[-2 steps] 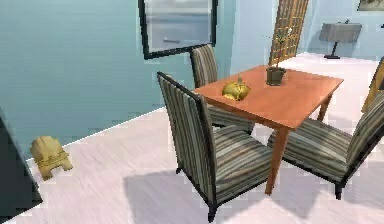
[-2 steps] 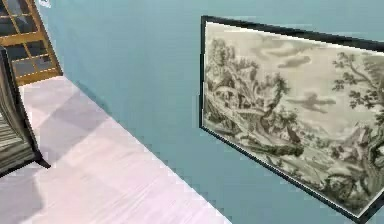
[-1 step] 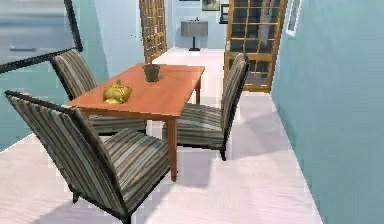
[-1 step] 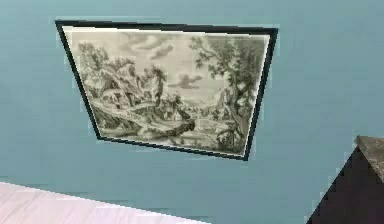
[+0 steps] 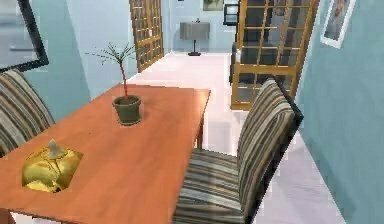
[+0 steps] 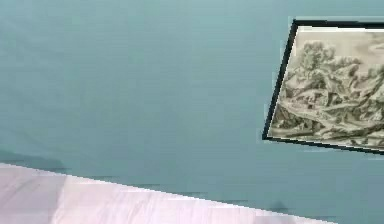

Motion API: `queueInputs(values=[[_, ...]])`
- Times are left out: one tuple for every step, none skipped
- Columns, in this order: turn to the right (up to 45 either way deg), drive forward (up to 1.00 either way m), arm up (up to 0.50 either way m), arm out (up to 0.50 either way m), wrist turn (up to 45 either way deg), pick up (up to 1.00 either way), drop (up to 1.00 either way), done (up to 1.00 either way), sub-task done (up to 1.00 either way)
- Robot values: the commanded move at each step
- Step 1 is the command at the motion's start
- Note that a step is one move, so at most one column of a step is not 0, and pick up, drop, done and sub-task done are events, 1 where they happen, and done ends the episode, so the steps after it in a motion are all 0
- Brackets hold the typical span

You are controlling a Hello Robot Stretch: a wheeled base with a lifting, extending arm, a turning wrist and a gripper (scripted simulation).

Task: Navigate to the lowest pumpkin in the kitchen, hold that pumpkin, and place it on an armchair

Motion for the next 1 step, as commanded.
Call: queueInputs(values=[[-45.0,0.0,0.0,0.0,0.0,0.0,0.0,0.0,0.0]])
